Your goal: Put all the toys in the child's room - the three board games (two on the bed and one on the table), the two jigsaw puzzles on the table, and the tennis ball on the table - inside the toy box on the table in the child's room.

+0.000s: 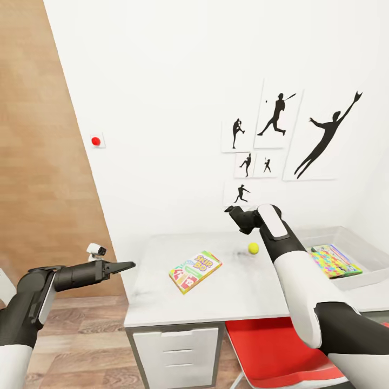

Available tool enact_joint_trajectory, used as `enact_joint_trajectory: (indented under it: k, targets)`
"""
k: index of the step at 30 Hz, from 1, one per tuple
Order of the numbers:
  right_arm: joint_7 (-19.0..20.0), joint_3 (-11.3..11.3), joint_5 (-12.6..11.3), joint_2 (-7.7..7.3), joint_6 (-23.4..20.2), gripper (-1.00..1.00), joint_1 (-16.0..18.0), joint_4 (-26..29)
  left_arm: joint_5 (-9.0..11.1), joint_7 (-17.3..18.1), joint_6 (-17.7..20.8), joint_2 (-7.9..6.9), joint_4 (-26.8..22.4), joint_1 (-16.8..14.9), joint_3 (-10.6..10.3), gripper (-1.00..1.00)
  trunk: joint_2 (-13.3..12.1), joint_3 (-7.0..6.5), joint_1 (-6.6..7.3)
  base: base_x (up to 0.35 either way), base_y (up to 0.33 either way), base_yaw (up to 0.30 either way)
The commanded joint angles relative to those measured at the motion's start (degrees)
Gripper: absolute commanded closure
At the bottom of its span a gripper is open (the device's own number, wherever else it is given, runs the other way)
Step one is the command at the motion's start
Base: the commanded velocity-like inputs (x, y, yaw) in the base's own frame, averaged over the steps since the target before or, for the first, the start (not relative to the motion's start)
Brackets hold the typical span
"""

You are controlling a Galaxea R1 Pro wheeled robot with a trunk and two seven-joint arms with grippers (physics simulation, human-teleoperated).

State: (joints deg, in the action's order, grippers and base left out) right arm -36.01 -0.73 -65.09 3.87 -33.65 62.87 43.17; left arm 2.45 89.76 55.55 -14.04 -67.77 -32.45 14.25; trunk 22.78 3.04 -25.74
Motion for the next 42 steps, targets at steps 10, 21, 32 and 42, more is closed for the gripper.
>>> enact_joint_trajectory:
  k: [10,21,32,42]
  targets:
    - [-0.51,-0.06,-0.37,0.13,-0.06,-1.00,0.06,0.07,-0.07,0.24,0.61,-0.03,0.00,-0.06,-0.01,-1.00,0.14,0.14,-0.04,0.000,0.017,0.001]
    - [-0.68,-0.03,-0.37,0.38,-0.03,-1.00,0.06,0.14,-0.14,0.24,0.61,-0.11,-0.01,-0.07,0.08,-1.00,0.14,0.14,-0.04,0.000,0.000,0.000]
    - [-3.19,1.65,-0.23,0.52,-0.43,-1.00,0.26,0.14,-0.19,0.24,0.61,-0.12,-0.01,-0.07,0.19,-1.00,0.14,0.14,-0.04,0.000,0.000,0.000]
    - [-9.47,4.71,-0.32,0.71,-4.93,-1.00,2.11,-0.03,-0.51,0.24,0.74,-1.39,0.37,-0.26,4.44,-1.00,0.14,0.14,-0.04,0.000,0.000,0.000]
